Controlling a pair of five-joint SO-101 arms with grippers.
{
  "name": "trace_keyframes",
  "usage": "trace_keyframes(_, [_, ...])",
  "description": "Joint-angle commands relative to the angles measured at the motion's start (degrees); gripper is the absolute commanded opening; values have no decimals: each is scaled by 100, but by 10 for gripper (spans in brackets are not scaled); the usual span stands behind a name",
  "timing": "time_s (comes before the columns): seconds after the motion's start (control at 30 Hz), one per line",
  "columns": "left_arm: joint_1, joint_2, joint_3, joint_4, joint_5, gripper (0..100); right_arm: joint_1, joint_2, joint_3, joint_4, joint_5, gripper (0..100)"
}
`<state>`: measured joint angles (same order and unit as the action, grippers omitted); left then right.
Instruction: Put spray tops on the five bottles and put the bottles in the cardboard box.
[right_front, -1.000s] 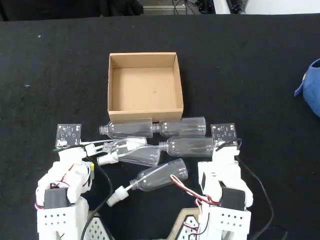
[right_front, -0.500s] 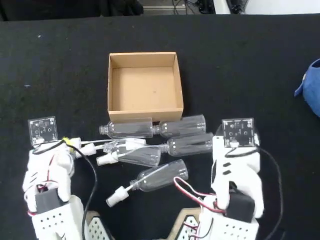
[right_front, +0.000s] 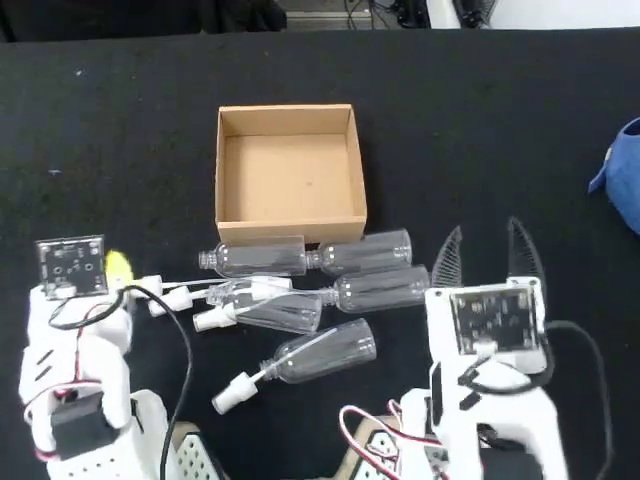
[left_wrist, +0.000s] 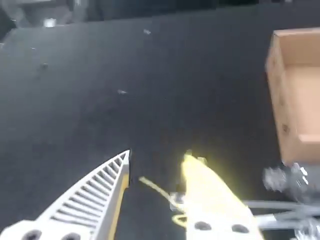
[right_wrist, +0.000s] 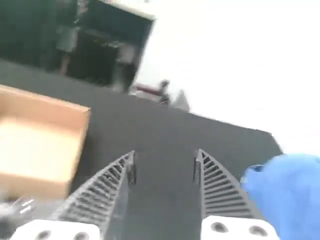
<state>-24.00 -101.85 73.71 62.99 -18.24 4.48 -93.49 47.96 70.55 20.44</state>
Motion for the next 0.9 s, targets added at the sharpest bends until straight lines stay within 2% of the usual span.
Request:
trace_keyframes(0.0, [233, 615, -365, 18, -18, 168, -923, 1437, -945, 571, 0, 166])
trace_keyframes(0.2, [224, 1987, -462, -18, 501, 178, -2664, 3160, -1165, 721, -114, 172])
trace_keyframes(0.33, [215, 2778, -488, -264, 1020, 178, -3833, 4022, -1244, 668, -475, 260])
trace_keyframes(0.47, [-251, 3253, -497, -703, 1090, 178, -4703, 4787, -1112, 202, -571, 292])
trace_keyframes(0.67, [-646, 3534, -470, -862, 1169, 178, -4774, 5727, -488, -1468, -1002, 293])
trace_keyframes(0.77, [-593, 3552, -426, -826, 1231, 178, -4615, 5833, -602, -1231, -1011, 293])
trace_keyframes(0.87, [-409, 3552, -497, -818, 1222, 178, -3886, 5710, -998, -475, -1011, 293])
